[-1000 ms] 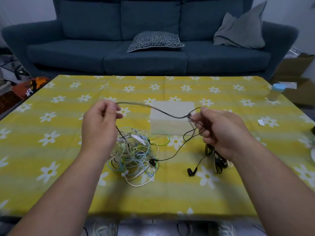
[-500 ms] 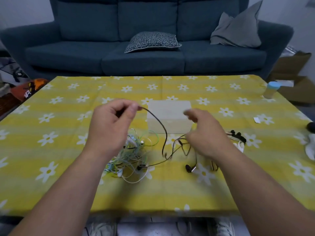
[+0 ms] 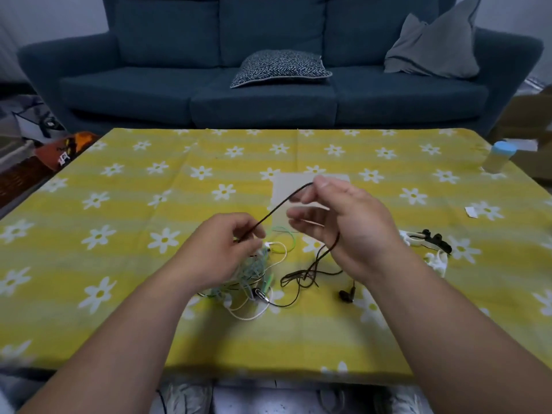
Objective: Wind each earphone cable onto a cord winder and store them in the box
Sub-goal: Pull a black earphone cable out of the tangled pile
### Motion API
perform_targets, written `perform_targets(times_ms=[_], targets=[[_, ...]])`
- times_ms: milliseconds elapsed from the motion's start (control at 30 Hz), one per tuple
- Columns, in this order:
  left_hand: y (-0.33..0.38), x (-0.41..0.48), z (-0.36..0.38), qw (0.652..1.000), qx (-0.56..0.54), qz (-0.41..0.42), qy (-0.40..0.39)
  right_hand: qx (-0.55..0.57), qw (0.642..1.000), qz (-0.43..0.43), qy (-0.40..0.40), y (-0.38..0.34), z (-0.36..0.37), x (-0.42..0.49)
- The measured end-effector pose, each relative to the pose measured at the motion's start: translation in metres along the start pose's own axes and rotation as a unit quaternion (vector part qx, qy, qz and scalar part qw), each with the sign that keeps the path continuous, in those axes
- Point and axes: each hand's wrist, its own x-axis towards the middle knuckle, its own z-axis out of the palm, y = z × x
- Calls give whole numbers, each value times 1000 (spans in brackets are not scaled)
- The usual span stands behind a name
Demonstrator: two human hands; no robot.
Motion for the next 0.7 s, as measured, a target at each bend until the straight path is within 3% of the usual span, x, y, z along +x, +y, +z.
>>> perform_targets(times_ms=[100, 167, 300, 367, 467, 600, 700], targets=[[-21, 2, -3, 995, 79, -32, 58, 143, 988, 3, -52, -11, -4, 0], [-34, 2, -7, 988, 132, -62, 56, 208, 975, -5, -81, -16, -6, 0], [-57, -2, -17, 967, 211, -135, 44, 300, 951, -40, -65, -32, -14, -1], [-65, -4, -23, 958, 214, -181, 51, 317, 945, -54, -53, -39, -21, 0], [-68, -1, -26, 949, 213, -218, 86, 227, 973, -26, -36, -35, -23, 6], [-18, -1, -18, 968, 101, -28, 228, 77, 997, 11, 25, -18, -16, 11], [23, -5, 4, 973, 59, 77, 211, 21, 998, -5, 64, -16, -17, 12]])
